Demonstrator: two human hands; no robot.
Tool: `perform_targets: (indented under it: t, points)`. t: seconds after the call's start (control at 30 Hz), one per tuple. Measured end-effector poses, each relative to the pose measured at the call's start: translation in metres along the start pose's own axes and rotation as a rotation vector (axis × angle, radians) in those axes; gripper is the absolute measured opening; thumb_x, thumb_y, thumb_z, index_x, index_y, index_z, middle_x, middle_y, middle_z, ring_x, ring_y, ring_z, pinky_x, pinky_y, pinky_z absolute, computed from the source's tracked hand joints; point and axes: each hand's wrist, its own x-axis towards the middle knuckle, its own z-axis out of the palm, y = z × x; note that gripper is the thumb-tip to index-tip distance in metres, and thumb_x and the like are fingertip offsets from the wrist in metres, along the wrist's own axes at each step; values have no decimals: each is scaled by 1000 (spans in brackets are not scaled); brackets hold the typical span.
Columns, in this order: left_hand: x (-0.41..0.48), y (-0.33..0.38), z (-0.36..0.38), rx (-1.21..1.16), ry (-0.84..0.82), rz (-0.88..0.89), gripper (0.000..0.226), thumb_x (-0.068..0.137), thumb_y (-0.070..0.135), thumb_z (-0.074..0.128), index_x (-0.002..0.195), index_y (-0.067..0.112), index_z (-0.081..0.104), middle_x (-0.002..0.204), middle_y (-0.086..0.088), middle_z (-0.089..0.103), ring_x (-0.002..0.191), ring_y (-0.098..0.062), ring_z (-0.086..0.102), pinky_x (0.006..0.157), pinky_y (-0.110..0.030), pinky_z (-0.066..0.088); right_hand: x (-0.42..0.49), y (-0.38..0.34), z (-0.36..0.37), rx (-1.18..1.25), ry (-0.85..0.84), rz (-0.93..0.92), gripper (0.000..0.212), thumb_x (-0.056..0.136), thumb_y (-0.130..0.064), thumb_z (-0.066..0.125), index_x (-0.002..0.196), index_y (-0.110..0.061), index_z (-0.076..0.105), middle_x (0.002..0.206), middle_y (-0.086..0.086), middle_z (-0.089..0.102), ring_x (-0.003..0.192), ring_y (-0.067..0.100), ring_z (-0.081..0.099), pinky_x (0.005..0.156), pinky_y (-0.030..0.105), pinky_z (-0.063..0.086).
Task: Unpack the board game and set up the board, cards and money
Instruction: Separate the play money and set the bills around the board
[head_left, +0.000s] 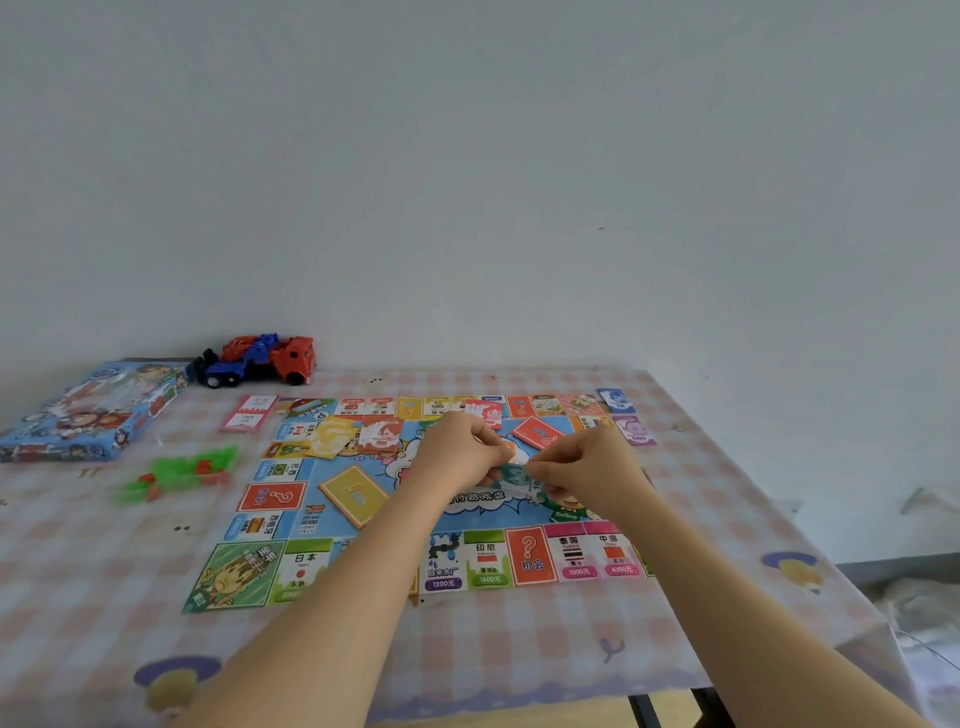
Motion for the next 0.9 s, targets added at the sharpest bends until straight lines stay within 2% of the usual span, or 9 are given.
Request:
perform_targets:
  t: [0.1, 0.23, 0.33, 0.47, 0.63, 0.77, 0.9]
  points:
    - [-1, 1, -1, -19, 36, -6, 12, 85, 20, 70, 89, 9, 68, 75, -6, 71, 56, -11, 64, 58, -22, 54, 2, 1, 0, 3, 19, -6, 7, 83, -17, 72, 86, -12, 76, 68, 4, 71, 56, 13, 61, 61, 24, 56]
    - [-1, -1, 0, 77, 111, 26, 11, 83, 24, 72, 78, 14, 67, 71, -4, 71, 55, -10, 63, 53, -23, 52, 3, 0, 3, -47, 39, -23, 8, 84, -19, 70, 86, -14, 76, 64, 0, 69, 53, 9, 59, 56, 19, 54]
    - [-2, -1, 2, 169, 162, 55, 14, 82, 28, 72, 76, 16, 68, 70, -1, 70, 62, -12, 64, 62, -27, 54, 3, -1, 6, -106, 54, -48, 9, 86, -19, 68, 88, -16, 77, 63, -3, 67, 51, 7, 57, 56, 17, 51]
    - [-4, 2, 1, 252, 262, 125, 14, 83, 24, 69, 74, 14, 70, 72, 2, 70, 71, -12, 66, 61, -24, 48, 4, 0, 5, -121, 78, -54, 10, 86, -18, 68, 90, -16, 77, 64, -3, 67, 53, 8, 58, 56, 17, 52]
    - [-5, 4, 3, 231, 230, 130, 9, 82, 21, 71, 78, 13, 71, 75, -1, 72, 71, -14, 67, 70, -32, 55, 5, 1, 6, -131, 84, -49, 10, 85, -18, 69, 89, -15, 77, 69, 0, 70, 54, 10, 59, 63, 24, 56]
    - [-5, 4, 2, 220, 237, 142, 9, 82, 21, 72, 79, 13, 71, 74, -1, 71, 70, -14, 67, 70, -31, 55, 5, -1, 5, -203, 92, -95, 12, 87, -18, 67, 93, -15, 77, 78, -1, 71, 51, 3, 52, 56, 17, 50]
    - [-6, 4, 2, 265, 188, 145, 7, 82, 24, 70, 79, 18, 71, 78, 4, 69, 75, -12, 66, 67, -27, 51, 4, -3, 6, -217, 85, -98, 13, 87, -18, 65, 93, -16, 77, 71, -6, 66, 53, 2, 52, 55, 14, 49]
